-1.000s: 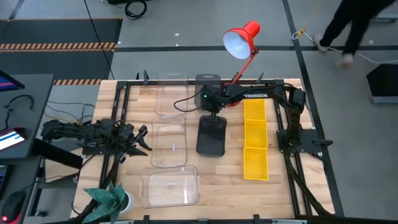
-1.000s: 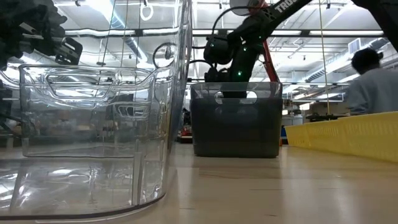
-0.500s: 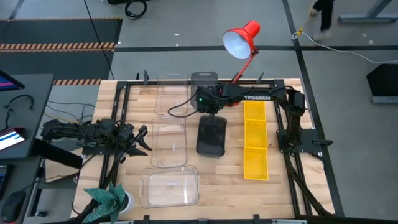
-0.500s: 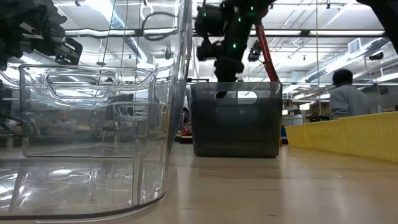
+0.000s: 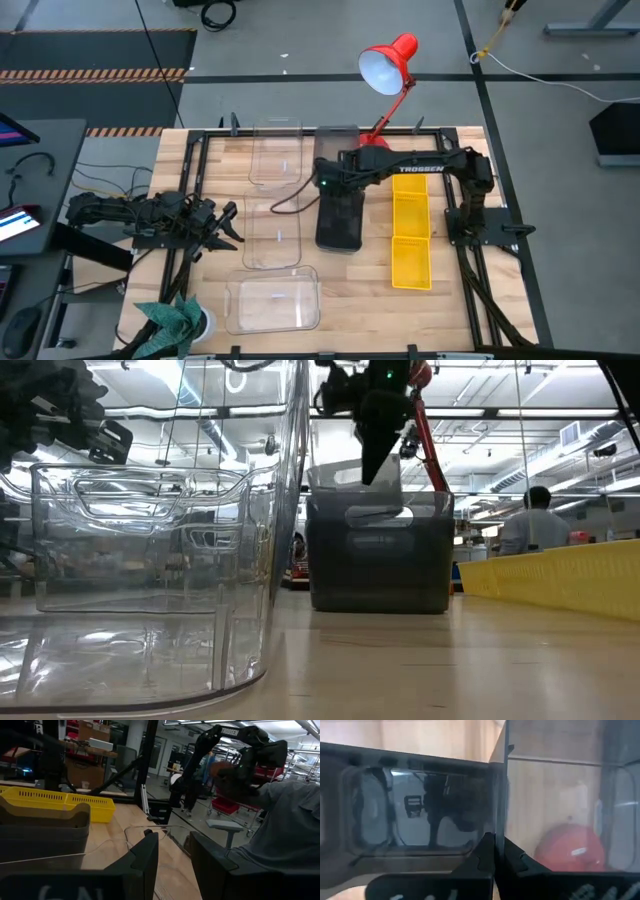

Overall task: Stack baskets by color
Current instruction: Stack the top black bin on the bottom black bins

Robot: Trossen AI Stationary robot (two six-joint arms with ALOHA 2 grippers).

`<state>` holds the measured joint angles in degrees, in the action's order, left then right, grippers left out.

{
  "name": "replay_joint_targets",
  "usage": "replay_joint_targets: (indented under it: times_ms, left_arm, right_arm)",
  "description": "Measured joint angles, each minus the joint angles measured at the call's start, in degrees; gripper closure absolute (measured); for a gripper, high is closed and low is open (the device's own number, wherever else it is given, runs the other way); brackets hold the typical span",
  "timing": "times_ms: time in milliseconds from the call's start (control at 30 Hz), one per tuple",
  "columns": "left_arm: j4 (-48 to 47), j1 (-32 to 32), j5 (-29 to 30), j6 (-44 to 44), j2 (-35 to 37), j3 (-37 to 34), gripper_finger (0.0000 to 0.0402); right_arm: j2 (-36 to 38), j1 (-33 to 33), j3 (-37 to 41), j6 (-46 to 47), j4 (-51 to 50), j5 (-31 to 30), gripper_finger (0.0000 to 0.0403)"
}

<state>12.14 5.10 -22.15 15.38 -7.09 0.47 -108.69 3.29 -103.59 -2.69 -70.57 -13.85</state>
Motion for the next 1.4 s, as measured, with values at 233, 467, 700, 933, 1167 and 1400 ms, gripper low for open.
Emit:
replay_joint_targets:
  times_ms: [233,467,700,933,1167,1400]
  left_arm:
    - [0.0,0.0,0.0,0.0,0.0,0.0,0.0285]
    - [0.0,0.0,0.0,0.0,0.0,0.0,0.0285]
    - [0.0,0.0,0.0,0.0,0.0,0.0,0.0285]
    - [0.0,0.0,0.0,0.0,0.0,0.0,0.0285]
    - [0.0,0.0,0.0,0.0,0.0,0.0,0.0285]
    - [0.0,0.0,0.0,0.0,0.0,0.0,0.0285]
  right_arm:
    - [2.1,-4.3,0.0,9.7,-1.8,-0.1,0.0398]
    - [2.2,-10.5,0.9,14.4,-1.8,-2.3,0.0398]
    - [2.2,-16.0,2.5,19.7,-1.0,-5.9,0.0398]
    - [2.2,-19.2,5.6,23.8,2.5,-5.4,0.0398]
    - [2.2,-21.6,7.9,26.6,6.2,-4.1,0.0398]
    - [2.1,-22.7,9.8,27.3,9.9,-1.6,0.0398]
